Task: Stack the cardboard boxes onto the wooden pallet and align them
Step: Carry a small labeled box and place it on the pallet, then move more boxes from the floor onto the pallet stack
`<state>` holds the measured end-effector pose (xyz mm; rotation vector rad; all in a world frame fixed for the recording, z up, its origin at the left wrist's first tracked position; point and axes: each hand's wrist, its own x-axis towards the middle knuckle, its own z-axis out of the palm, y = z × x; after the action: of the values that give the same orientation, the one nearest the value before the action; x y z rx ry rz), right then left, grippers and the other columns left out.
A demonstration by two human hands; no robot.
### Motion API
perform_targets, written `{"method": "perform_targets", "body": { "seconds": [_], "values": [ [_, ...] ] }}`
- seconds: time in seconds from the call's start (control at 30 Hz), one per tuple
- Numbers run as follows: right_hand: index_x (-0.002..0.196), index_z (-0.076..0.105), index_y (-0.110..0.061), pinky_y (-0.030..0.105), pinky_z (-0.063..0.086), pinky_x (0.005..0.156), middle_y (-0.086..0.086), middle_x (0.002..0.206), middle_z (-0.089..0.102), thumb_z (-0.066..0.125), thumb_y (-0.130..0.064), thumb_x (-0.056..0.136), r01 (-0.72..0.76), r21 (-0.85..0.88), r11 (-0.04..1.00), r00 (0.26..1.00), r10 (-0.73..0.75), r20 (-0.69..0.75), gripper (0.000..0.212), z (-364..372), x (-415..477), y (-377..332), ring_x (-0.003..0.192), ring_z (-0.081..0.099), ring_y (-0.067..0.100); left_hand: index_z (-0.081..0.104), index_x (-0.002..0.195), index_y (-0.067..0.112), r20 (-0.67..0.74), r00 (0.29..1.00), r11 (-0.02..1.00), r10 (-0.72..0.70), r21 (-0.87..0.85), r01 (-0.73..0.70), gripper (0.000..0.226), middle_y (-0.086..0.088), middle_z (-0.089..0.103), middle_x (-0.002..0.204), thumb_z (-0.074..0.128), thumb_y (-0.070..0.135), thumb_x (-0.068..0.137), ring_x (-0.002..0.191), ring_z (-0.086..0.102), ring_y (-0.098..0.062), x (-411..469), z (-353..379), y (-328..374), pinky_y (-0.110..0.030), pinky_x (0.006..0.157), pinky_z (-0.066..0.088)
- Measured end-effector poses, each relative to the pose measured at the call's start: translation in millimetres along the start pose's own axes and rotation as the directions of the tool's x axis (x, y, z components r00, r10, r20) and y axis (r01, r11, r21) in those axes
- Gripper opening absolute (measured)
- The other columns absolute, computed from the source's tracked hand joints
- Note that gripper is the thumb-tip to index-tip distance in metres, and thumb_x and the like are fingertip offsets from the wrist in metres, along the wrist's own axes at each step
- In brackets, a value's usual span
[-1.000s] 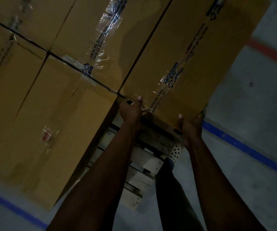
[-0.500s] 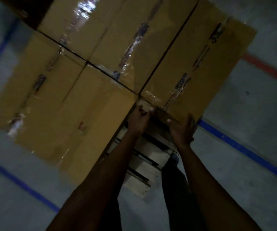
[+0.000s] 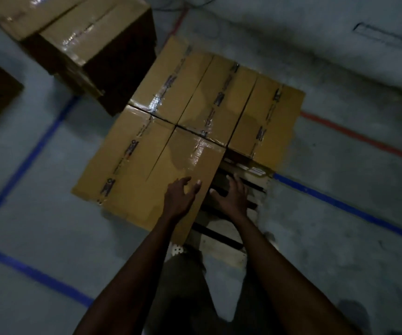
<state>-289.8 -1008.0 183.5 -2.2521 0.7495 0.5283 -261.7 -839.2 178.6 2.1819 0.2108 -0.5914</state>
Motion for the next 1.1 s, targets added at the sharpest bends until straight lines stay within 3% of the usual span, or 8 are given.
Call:
{"method": "perform_targets", "body": {
  "seconds": [0.1,0.37,0.6,0.83,1.1],
  "values": [
    [0.155,0.033,-0.025,0.046,0.017,0.120,-0.004,0.168,0.014,0.065,-0.055,0.091,-0.016,0.028,1.000,0.999,0.017,-0.036,0.078,2.7,-44.8,-24.8,0.154,0.009,0.027,0.059,0.139,0.021,0.006,1.000,0.998,0.003,0.058,-0.003,0.090,-0.011,0.062,0.136,0.038,0.086,0.081,0.128,0.053,-0.031,-36.4,-33.5,-8.9,-0.050,0.107,0.044],
    [0.151,0.041,-0.022,0.043,0.023,0.117,-0.001,0.165,0.022,0.068,-0.050,0.091,-0.020,0.192,0.981,0.993,0.042,-0.112,0.071,18.9,-138.1,-52.1,0.152,0.014,0.026,0.058,0.140,0.019,-0.043,0.997,0.998,0.062,-0.004,-0.062,0.095,-0.013,0.061,0.138,0.037,0.089,0.079,0.130,0.053,-0.032,-109.9,-89.2,-37.5,-0.054,0.108,0.043],
    [0.134,0.056,-0.021,0.040,0.037,0.110,0.003,0.150,0.044,0.074,-0.042,0.086,0.046,0.397,0.917,0.991,0.009,-0.135,0.055,102.7,-231.7,-64.1,0.140,0.036,0.027,0.063,0.136,0.018,-0.154,0.986,0.996,0.068,-0.041,-0.075,0.095,-0.009,0.065,0.133,0.043,0.087,0.075,0.127,0.056,-0.028,-191.7,-142.7,-89.4,-0.049,0.106,0.046],
    [0.132,0.056,-0.025,0.045,0.038,0.108,-0.001,0.148,0.046,0.072,-0.046,0.086,0.107,0.323,0.940,0.994,-0.093,-0.060,0.053,164.1,-296.1,-123.7,0.138,0.035,0.026,0.064,0.135,0.013,-0.211,0.976,0.994,0.050,-0.084,-0.070,0.089,-0.012,0.065,0.133,0.046,0.080,0.080,0.123,0.059,-0.027,-237.6,-225.3,-152.2,-0.045,0.105,0.047],
    [0.126,0.061,-0.020,0.040,0.038,0.105,0.004,0.141,0.053,0.073,-0.041,0.086,0.268,0.296,0.917,0.963,-0.251,-0.095,0.047,254.7,-317.4,-274.7,0.134,0.041,0.031,0.067,0.129,0.020,-0.330,0.944,0.994,0.018,-0.095,-0.052,0.102,-0.006,0.071,0.122,0.034,0.098,0.072,0.120,0.060,-0.025,-207.2,-370.2,-258.2,-0.048,0.102,0.049]
  ]
}}
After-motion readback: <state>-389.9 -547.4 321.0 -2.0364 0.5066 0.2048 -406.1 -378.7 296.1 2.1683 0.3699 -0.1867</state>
